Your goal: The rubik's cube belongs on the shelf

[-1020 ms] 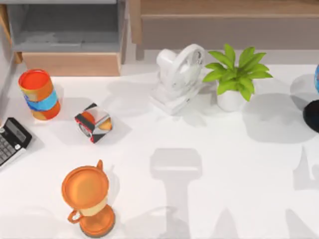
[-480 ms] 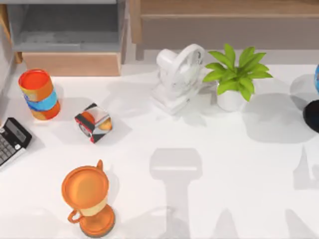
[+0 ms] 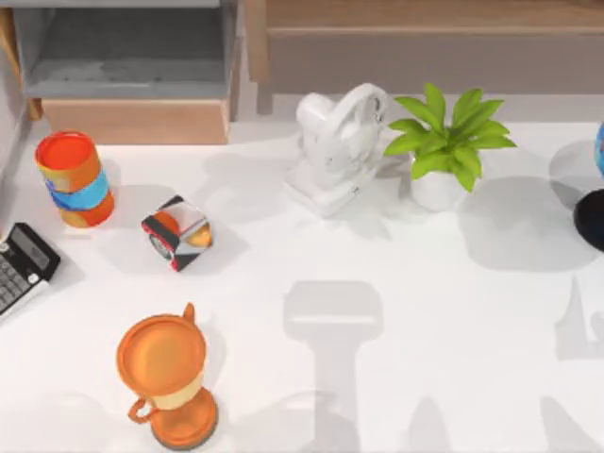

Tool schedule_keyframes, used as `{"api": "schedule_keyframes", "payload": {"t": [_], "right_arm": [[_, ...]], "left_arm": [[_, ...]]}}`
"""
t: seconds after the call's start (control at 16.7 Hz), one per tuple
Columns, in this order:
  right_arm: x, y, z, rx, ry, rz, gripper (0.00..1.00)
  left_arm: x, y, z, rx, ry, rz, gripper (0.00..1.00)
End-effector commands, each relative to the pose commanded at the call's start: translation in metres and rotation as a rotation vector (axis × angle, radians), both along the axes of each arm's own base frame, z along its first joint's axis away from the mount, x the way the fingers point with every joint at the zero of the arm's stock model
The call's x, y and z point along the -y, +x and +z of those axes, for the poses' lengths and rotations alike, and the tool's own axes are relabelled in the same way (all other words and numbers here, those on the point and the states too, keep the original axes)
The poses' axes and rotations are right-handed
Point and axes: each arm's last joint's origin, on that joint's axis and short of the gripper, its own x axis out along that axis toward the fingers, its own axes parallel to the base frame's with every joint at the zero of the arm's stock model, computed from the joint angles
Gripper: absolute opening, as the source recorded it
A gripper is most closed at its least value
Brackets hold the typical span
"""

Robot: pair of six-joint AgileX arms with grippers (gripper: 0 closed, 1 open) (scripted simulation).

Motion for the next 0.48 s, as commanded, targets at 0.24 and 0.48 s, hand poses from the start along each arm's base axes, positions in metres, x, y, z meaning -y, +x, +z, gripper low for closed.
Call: {"api": "schedule_keyframes", "payload": {"t": [0.24, 0.48], "right_arm": [[0.000, 0.000, 0.000, 0.000, 0.000, 0.000, 1.00], [0.000, 0.000, 0.000, 0.000, 0.000, 0.000, 1.00]], "left_arm": [[0.028, 0.045, 0.019, -0.061, -0.278, 0.034, 1.00], [0.078, 0.083, 0.023, -0.176, -0.552, 0.073, 1.00]]}}
